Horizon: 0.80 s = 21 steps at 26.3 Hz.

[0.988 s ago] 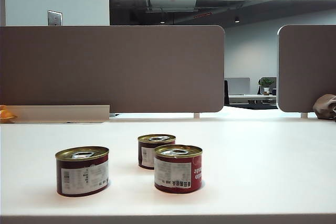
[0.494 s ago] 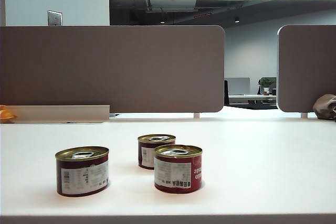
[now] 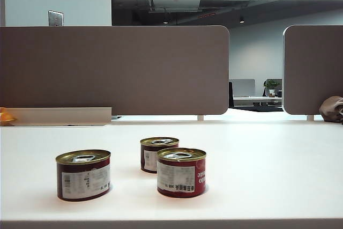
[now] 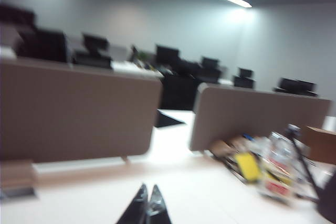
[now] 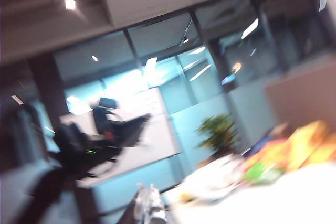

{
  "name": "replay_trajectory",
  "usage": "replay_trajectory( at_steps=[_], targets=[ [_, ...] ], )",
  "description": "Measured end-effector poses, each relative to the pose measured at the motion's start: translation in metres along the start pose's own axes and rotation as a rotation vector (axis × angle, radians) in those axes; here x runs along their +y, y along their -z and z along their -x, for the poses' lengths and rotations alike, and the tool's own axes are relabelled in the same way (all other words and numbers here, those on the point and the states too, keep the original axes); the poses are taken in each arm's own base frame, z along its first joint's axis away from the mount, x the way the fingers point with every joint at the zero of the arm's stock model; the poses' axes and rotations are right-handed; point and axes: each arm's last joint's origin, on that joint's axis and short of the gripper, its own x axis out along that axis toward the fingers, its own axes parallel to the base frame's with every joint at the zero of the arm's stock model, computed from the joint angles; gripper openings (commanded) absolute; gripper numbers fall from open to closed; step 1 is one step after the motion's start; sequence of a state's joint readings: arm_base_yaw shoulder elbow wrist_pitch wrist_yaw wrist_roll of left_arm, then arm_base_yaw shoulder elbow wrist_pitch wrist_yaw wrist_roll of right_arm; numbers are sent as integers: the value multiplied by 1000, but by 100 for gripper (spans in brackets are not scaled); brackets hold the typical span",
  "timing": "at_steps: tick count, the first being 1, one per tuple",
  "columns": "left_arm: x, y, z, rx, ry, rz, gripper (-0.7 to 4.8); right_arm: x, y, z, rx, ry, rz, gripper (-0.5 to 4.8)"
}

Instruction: Pick up the cans one by one and stack them together.

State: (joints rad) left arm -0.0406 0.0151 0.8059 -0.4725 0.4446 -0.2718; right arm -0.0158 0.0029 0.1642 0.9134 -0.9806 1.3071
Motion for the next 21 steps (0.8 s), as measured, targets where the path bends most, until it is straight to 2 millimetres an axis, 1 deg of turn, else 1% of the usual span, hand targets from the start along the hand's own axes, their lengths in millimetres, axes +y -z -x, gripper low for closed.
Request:
replay_trajectory(
  at_steps=[2, 5, 6, 9, 11, 13, 15, 18, 21],
  targets=[
    [-6, -16, 7, -39, -39, -61, -6, 14, -15, -7, -9, 29, 145, -1],
    [-12, -38, 10, -57, -105, -120, -6, 30, -35, -16, -2, 145, 325, -1],
    [-13, -48, 7, -23, -130, -131, -6, 36, -43, -20, -1, 259, 414, -1],
    [-12, -64, -2, 74, -180, -181, -6, 44, -52, -24, -50, 407, 475, 0],
    [-10, -70, -8, 133, -206, -226, -6, 40, -53, -23, -34, 472, 503, 0],
    [-7, -77, -17, 207, -232, -253, -5, 31, -50, -21, 14, 525, 510, 0],
    [-2, -82, -27, 262, -276, -273, -6, 25, -49, -19, 24, 571, 502, -1],
    [6, -82, -38, 342, -334, -314, -5, 22, -49, -18, 30, 624, 502, -1],
    [13, -79, -49, 409, -349, -328, -5, 23, -55, -21, 69, 701, 499, -1]
  ],
)
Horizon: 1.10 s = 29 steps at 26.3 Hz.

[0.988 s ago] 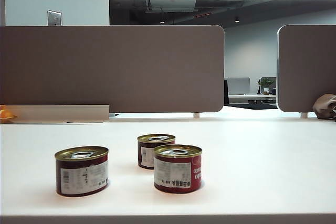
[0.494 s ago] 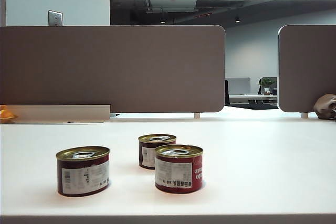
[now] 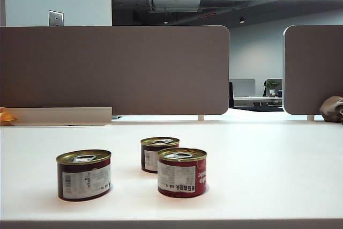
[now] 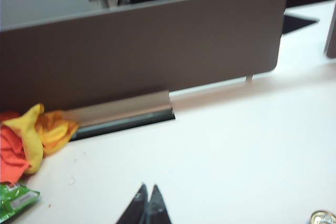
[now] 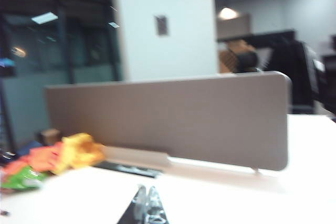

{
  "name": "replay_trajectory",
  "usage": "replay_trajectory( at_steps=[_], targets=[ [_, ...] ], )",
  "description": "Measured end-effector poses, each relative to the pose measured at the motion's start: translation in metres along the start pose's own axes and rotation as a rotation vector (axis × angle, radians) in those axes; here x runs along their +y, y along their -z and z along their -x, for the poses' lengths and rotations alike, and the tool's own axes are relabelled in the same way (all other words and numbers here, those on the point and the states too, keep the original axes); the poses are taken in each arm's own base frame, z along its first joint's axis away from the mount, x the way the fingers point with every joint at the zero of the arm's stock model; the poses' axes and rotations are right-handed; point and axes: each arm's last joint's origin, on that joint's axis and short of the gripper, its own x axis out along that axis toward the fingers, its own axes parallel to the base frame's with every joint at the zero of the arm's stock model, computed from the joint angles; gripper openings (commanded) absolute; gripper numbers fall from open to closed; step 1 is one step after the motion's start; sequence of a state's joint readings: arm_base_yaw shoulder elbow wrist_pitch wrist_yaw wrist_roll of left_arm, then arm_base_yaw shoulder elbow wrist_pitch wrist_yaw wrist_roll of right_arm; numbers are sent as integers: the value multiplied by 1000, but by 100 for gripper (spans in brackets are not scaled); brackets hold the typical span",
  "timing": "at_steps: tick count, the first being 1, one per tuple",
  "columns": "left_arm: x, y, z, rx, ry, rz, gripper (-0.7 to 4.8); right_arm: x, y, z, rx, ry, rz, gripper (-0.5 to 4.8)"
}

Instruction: Pick up the cans one by one and stack them together.

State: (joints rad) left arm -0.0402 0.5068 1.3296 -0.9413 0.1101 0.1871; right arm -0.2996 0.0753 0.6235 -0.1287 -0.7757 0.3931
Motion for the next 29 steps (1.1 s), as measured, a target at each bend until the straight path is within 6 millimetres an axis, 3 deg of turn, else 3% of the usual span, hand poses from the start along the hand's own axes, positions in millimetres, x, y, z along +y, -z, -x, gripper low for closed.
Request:
replay_trajectory(
  at_steps=[4, 8, 10, 12, 24, 29],
  targets=[
    [2, 0, -22, 86, 16, -27, -5, 3, -19, -3, 84, 78, 89, 5],
    [3, 1, -28, 111, 21, -36, -5, 4, -39, -7, 169, 169, 156, 14],
    [3, 5, -37, 142, 39, -27, -6, 0, -53, -18, 248, 144, 167, 13],
    [1, 10, -41, 156, 76, -22, -5, -5, -56, -27, 305, 98, 125, 13],
    [-14, 40, -65, 242, 349, -12, -6, -18, -24, -69, 677, -134, 64, 14],
    [-25, 70, -84, 353, 441, -18, -5, -9, 13, -93, 930, -362, 45, 14]
  ],
)
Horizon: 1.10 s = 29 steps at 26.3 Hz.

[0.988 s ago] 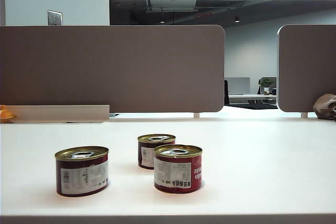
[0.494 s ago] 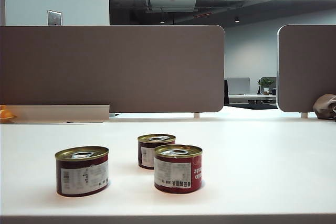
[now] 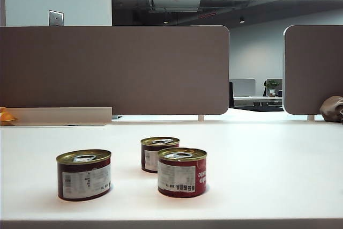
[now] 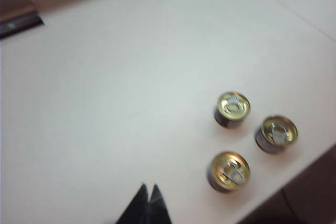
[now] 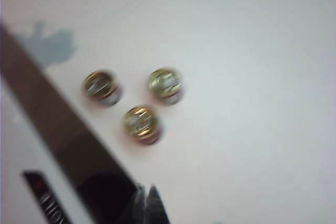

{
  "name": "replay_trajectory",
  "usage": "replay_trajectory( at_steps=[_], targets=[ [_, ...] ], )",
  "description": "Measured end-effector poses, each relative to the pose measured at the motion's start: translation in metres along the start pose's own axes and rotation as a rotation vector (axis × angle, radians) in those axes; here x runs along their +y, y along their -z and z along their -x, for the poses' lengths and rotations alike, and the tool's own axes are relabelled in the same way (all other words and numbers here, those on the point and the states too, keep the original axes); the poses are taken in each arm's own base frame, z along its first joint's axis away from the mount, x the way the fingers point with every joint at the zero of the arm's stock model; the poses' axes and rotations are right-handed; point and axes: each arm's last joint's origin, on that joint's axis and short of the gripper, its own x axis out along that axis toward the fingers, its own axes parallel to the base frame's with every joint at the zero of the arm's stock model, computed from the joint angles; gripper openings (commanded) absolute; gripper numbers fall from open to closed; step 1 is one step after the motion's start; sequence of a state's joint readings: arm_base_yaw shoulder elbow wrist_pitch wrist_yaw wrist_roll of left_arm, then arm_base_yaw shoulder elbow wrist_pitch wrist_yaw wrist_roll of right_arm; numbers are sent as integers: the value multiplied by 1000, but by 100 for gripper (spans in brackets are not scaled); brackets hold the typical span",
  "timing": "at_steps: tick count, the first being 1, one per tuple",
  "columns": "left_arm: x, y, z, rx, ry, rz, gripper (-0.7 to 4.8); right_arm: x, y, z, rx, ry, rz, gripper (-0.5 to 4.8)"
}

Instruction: Pick up the cans one by one and stack them together.

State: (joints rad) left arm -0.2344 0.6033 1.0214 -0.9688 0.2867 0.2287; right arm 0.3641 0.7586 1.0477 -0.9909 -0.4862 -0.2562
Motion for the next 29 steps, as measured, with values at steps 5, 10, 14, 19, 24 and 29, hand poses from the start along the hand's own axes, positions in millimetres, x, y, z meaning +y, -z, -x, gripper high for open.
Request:
replay_trajectory(
  at_steps=[5, 10, 14, 19, 24, 29],
  targets=[
    [-3, 28, -30, 133, 78, 6, -2, -3, -4, -44, 119, -130, 24, 37],
    [-1, 49, -55, 225, 100, 30, -1, -16, -4, -103, 295, -186, -30, 89],
    [-5, 47, -72, 290, 165, 2, 32, -16, 1, -136, 418, -198, -45, 124],
    [-15, 46, -100, 404, 223, -102, 72, -2, 6, -165, 514, -180, 32, 254],
    [-15, 46, -133, 492, 158, -143, 103, 12, 3, -188, 516, -134, 132, 285],
    [-12, 40, -155, 436, 130, -149, 135, 16, -11, -210, 477, -93, 175, 409]
  ],
)
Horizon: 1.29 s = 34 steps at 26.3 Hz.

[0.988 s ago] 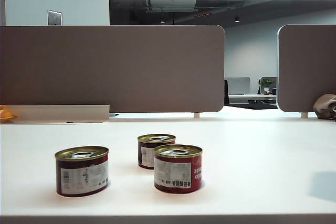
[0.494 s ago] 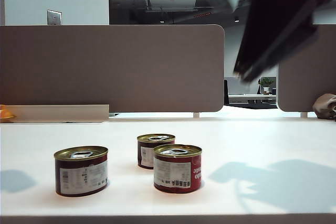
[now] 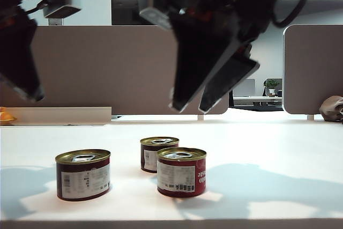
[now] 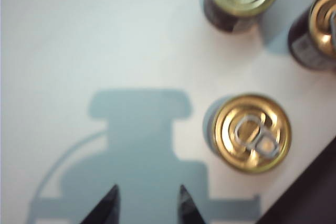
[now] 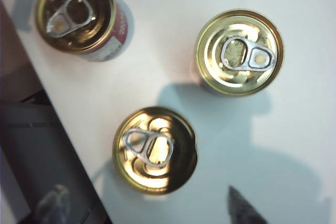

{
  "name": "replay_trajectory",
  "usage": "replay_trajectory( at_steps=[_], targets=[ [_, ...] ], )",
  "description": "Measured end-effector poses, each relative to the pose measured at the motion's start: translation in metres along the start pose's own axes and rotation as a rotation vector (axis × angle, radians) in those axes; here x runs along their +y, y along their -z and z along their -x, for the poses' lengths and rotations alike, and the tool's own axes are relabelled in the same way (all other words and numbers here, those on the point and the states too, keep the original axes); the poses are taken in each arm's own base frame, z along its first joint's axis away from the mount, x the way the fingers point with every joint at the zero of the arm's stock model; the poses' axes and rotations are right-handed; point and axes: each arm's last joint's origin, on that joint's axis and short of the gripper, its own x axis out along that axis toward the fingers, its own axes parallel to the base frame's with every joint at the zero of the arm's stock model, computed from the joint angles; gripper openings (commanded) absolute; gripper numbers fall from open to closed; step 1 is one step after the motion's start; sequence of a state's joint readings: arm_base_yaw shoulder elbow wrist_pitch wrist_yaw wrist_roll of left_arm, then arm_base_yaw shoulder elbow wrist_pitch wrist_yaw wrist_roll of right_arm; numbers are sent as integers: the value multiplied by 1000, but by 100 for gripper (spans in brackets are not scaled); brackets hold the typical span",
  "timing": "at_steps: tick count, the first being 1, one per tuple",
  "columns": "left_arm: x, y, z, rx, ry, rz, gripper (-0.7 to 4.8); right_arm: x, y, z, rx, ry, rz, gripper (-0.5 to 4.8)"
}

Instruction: Pick up the cans one by one and stack them together.

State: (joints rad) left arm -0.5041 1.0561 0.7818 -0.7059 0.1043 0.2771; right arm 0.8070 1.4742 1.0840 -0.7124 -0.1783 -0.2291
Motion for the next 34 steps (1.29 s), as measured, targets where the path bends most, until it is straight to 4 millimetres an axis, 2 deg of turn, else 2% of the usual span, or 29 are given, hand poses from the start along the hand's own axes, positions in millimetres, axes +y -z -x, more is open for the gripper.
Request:
replay_trajectory(
  at_steps=[2, 4, 5, 9, 14, 19, 24, 25, 27, 29, 32, 34],
  targets=[
    [1, -5, 0, -55, 4, -6, 135, -3, -7, -7, 14, -3, -3, 410],
    [1, -7, 0, -72, 5, -8, 187, -6, -11, -14, 27, -3, -8, 410],
    [1, -7, 0, -71, 6, -8, 195, -7, -11, -18, 36, -4, -9, 410],
    [1, -6, -1, -59, 7, -7, 198, -10, -11, -34, 70, -11, -16, 410],
    [1, -5, -1, -47, -10, -5, 242, -13, -8, -53, 129, -24, -26, 411],
    [1, -4, -1, -38, -9, -4, 242, -14, -6, -61, 156, -32, -31, 408],
    [1, -3, -1, -23, -7, -3, 242, -14, -6, -63, 161, -33, -33, 262],
    [1, -2, -1, -20, -6, -2, 242, -14, -6, -63, 154, -31, -30, 260],
    [1, -2, -1, -14, -4, -2, 225, -14, -6, -63, 156, -30, -31, 241],
    [1, -2, -1, -11, -8, -2, 150, -14, -7, -61, 174, -33, -34, 229],
    [2, -1, -1, -1, -43, 1, 111, -14, -12, -54, 191, -33, -37, 229],
    [3, -1, -1, 8, -73, 0, 110, -14, -17, -48, 194, -34, -37, 229]
  ],
)
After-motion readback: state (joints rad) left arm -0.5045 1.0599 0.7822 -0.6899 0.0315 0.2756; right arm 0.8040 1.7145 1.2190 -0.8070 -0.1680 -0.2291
